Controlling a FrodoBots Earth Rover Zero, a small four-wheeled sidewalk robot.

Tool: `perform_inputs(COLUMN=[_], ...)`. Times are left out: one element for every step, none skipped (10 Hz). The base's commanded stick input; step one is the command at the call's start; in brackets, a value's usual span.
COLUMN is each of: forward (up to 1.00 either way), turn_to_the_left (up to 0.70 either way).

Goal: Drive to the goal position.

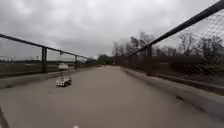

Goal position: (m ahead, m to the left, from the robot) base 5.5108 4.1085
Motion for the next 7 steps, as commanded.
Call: perform_inputs(forward=[1.00,1.00,1.00,1.00,1.00,1.00,1.00], turn_to_the_left=[0.00,0.00,0.00,0.00,0.00,0.00,0.00])
